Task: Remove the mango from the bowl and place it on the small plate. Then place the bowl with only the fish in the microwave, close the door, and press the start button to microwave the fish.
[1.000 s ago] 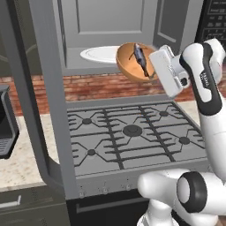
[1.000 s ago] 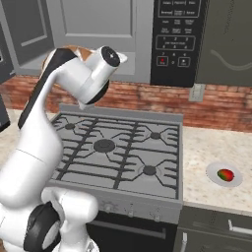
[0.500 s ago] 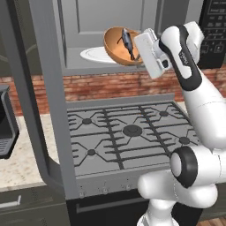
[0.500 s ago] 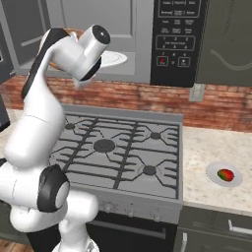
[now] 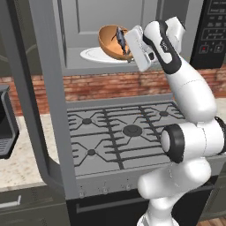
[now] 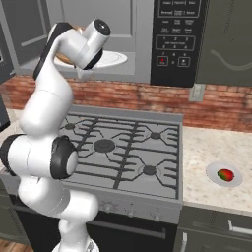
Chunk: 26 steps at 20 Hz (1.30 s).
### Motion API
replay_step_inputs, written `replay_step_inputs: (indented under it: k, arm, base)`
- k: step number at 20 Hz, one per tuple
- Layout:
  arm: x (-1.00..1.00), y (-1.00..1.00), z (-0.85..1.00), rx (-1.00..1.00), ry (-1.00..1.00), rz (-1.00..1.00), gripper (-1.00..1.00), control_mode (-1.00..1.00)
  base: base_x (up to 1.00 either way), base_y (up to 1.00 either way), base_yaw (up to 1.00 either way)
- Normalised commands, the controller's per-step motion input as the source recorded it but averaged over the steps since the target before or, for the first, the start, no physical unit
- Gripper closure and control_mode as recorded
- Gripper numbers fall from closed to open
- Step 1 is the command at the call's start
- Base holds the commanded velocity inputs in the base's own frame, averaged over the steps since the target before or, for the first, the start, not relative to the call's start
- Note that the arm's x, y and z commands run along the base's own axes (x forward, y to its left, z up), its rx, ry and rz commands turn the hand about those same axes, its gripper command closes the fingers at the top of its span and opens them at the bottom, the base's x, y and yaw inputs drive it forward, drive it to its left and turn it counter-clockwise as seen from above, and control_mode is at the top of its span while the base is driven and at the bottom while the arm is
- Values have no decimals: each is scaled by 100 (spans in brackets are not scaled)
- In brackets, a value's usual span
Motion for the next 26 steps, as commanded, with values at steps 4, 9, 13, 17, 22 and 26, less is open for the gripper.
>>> replay_step_inputs:
  k: [4,9,13,17,22,26]
  arm:
    - [57,0,0,0,14,0,100,-100]
    - [45,0,-8,0,6,0,100,-100]
    - [28,0,-24,0,8,0,100,-100]
    - [6,-3,-21,0,9,0,-100,-100]
    - [-45,-8,9,0,-17,0,-100,-100]
    - [-52,0,22,0,-28,0,-100,-100]
  base:
    - [0,0,0]
    - [0,0,0]
    - [0,0,0]
    - [0,0,0]
    - [0,0,0]
    - [0,0,0]
